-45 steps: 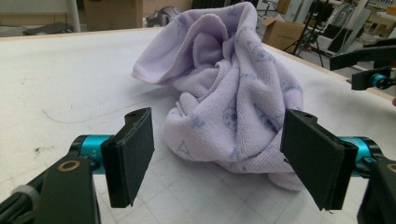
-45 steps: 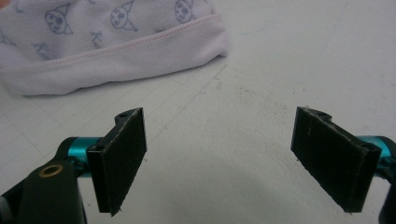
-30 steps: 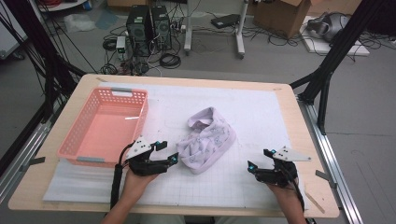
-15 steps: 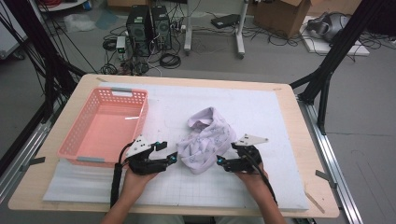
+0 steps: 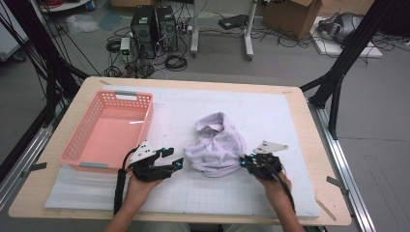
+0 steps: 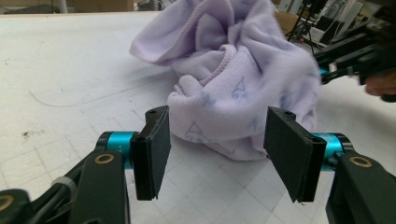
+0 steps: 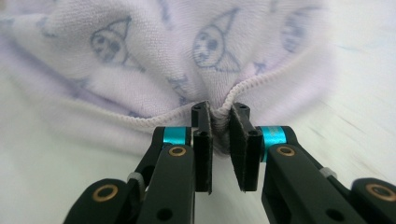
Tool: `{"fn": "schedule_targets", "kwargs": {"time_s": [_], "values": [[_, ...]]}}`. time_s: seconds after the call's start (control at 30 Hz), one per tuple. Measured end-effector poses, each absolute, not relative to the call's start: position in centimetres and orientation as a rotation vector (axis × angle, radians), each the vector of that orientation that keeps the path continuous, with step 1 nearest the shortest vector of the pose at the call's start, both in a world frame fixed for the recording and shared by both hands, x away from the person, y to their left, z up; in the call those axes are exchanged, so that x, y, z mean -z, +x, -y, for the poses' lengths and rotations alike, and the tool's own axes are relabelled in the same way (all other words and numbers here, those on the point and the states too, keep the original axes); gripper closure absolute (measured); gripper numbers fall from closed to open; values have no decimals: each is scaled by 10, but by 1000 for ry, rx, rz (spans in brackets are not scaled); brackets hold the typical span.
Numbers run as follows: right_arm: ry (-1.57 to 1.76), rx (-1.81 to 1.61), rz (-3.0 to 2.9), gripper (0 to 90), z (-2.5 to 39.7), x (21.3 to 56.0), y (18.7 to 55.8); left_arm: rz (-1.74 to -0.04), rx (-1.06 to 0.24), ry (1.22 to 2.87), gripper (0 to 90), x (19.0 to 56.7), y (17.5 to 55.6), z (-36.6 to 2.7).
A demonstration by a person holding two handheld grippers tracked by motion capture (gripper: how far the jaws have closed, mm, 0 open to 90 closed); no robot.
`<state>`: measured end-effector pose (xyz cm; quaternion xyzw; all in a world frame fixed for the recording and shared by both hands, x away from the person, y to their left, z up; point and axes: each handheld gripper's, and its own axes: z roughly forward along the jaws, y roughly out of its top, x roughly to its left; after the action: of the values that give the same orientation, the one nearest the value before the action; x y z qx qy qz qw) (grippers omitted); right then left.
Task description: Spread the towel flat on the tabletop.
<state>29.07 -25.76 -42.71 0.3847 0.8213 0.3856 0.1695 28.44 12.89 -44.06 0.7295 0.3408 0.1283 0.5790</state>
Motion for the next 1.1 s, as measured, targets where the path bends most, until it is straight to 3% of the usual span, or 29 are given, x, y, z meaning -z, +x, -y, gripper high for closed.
{"fn": "schedule_targets", "kwargs": {"time_s": [0.3,0.47,0.6,0.77,0.87,0.93,1.0,1.03,1.07,1.1], "values": [[1191,-1050,-2260,779,325,425,253,-781,-269,1715,432,441,287,-120],[1214,-1148,-2163,596,335,416,249,-759,-245,1722,422,433,297,-105],[1252,-1189,-2058,524,335,406,262,-718,-217,1766,381,424,309,-82],[1300,-1152,-2105,475,322,420,290,-687,-200,1878,364,428,324,-53],[1329,-1125,-2147,460,314,432,303,-704,-177,1922,447,436,328,-49],[1337,-1081,-2192,477,307,440,307,-716,-176,1952,592,437,327,-51],[1328,-1055,-2256,586,302,446,309,-720,-189,1970,704,436,324,-54],[1317,-1045,-2245,637,301,447,306,-720,-186,1977,730,435,322,-56],[1318,-1052,-2245,755,302,447,305,-720,-186,1973,750,434,319,-58],[1333,-1084,-2259,775,305,446,304,-721,-180,1982,765,433,315,-60]]}}
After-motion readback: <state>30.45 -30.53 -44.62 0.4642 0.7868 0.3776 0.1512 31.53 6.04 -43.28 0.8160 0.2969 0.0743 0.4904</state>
